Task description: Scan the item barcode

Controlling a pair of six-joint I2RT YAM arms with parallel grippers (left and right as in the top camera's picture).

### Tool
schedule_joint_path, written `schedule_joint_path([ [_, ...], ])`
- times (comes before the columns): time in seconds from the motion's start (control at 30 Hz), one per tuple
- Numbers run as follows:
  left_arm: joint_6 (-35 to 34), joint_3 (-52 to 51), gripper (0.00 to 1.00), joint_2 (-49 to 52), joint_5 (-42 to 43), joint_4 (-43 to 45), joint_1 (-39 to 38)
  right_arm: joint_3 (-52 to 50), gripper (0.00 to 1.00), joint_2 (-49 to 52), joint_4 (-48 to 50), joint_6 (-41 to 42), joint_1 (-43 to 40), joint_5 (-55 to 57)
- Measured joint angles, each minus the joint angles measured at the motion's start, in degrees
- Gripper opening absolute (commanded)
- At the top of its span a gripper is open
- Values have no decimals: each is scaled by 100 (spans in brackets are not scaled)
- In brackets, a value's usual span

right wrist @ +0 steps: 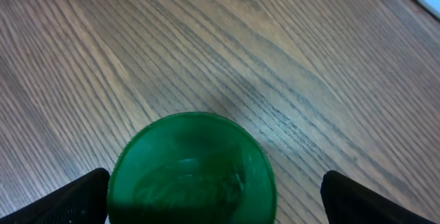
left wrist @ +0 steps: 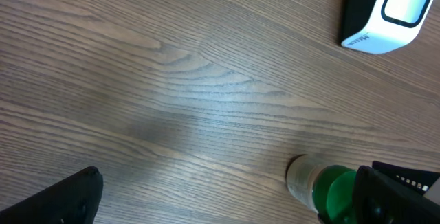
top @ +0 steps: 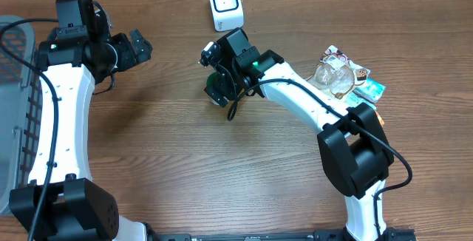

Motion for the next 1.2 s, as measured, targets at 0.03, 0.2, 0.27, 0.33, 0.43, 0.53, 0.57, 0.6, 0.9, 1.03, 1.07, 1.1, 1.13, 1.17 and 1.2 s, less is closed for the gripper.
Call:
schedule_joint_path([
  [0.03,0,-2,100,0,-11,0,0,0,96,2,7,2,2,-48],
  [0.2,0,-2,100,0,-13,0,0,0,91,2,31,7,2,-328],
  [0.27,0,-2,100,0,-13,0,0,0,89,2,37,7,2,-393],
  [0.33,0,0,100,0,-13,0,0,0,86,13,44,2,2,-433],
  [0.43,0,-2,100,0,-13,0,0,0,78,48,46,7,2,-468],
  [0.53,0,-2,100,0,-15,0,0,0,69,98,28,13,0,-483],
  [0.57,0,-2,100,0,-15,0,0,0,68,105,20,-2,0,-476],
  [0.6,0,0,100,0,-15,0,0,0,67,109,17,9,0,-476],
  [0.9,0,-2,100,0,-15,0,0,2,67,109,-20,240,2,-363],
  [1.03,0,0,100,0,-15,0,0,37,69,107,-55,1043,31,0],
  [1.07,0,0,100,0,-15,0,0,55,68,107,-87,1344,33,125],
  [1.1,0,0,100,0,-15,0,0,68,66,107,-122,1626,33,227],
  [1.13,0,0,100,0,-15,0,0,81,65,107,-170,1941,33,341],
  [1.17,0,-2,100,0,-15,0,0,107,65,101,-260,2352,33,472],
  [1.2,0,-2,100,0,-15,0,0,131,65,87,-365,2767,33,605],
])
